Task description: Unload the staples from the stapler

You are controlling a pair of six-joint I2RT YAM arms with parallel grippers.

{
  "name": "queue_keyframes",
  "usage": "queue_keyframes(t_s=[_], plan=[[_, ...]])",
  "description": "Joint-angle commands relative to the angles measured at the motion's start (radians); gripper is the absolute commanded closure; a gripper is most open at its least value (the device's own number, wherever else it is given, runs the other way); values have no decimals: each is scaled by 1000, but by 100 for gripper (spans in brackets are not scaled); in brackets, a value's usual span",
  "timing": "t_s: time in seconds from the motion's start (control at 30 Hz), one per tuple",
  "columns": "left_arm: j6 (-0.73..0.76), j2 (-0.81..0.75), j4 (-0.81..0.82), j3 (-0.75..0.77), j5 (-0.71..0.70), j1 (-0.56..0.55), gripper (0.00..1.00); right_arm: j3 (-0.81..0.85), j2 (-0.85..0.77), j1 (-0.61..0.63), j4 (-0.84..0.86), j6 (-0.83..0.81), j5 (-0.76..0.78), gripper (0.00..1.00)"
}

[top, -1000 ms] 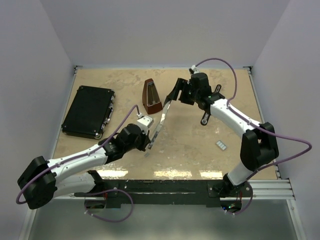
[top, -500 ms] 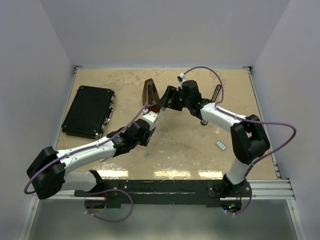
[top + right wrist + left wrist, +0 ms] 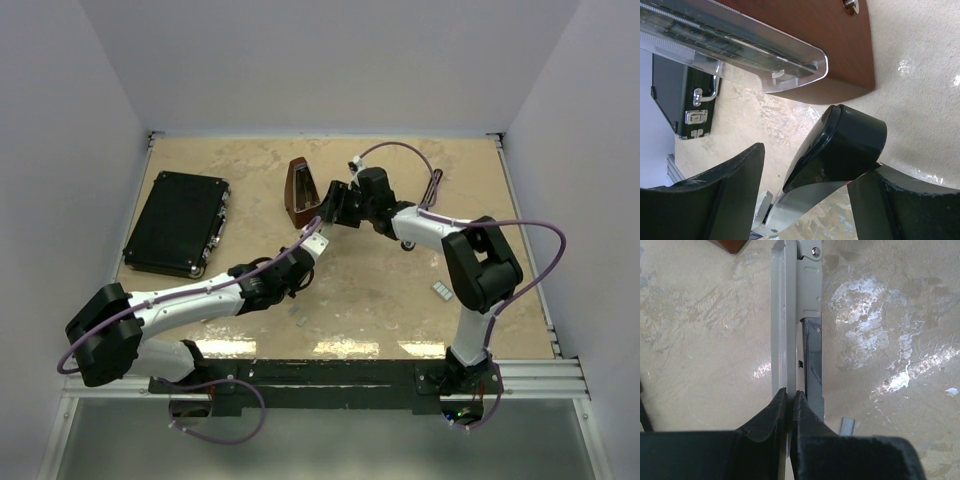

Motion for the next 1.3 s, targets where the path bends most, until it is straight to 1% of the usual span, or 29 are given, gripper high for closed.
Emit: queue_keyframes(t_s=[0.0, 0.07, 0.1, 0.13, 0.2, 0.3, 0.37, 0.4, 0.43, 0.5, 0.53, 0.57, 0.6, 0.63, 0.67, 0.7, 0.83, 0.93, 1.1, 1.27], plan=[[42, -29, 87, 16, 21, -16, 100, 57, -17, 1, 57, -44, -47, 33], [25, -52, 95, 8, 67, -15, 100, 50, -31, 1, 53, -59, -56, 32], [11, -59, 108, 2, 142, -15, 100, 45, -55, 1, 35, -91, -54, 32], [5, -67, 105, -1, 181, -13, 100, 48, -68, 0, 17, -110, -45, 31], [-21, -89, 102, -21, 269, -13, 100, 72, -98, -5, -60, -154, -2, 30], [-70, -127, 121, -45, 351, -13, 100, 115, -114, -6, -155, -208, -1, 29], [-113, -141, 144, -48, 405, 3, 100, 105, -126, -6, -169, -231, -39, 28], [-173, -138, 166, -45, 501, 16, 100, 78, -138, -6, -175, -278, -116, 27], [-196, -123, 176, -41, 549, 25, 100, 58, -178, -5, -186, -292, -135, 25], [-251, -115, 194, -30, 627, 23, 100, -8, -247, -9, -210, -309, -92, 20], [-268, -130, 214, -38, 646, 25, 100, -24, -313, -11, -217, -314, -87, 18], [-293, -139, 237, -68, 660, 30, 100, -36, -338, -15, -220, -314, -84, 16], [-331, -151, 301, -85, 701, 39, 100, -44, -358, -20, -236, -306, -77, 13], [-351, -161, 332, -100, 741, 55, 100, -36, -373, -23, -268, -311, -53, 8], [-373, -161, 358, -122, 782, 95, 100, -26, -393, -25, -340, -323, -44, 3], [-397, -158, 384, -125, 840, 112, 100, -12, -407, -25, -364, -334, -28, 2], [-431, -182, 423, -131, 861, 125, 100, -24, -488, -31, -436, -300, 36, 2], [-500, -201, 505, -166, 894, 148, 100, -22, -542, -29, -497, -290, 18, 4], [-577, -218, 628, -240, 931, 160, 100, -73, -646, -29, -488, -268, 16, 5], [-591, -259, 661, -278, 933, 165, 100, -29, -628, -31, -552, -290, 62, 4]])
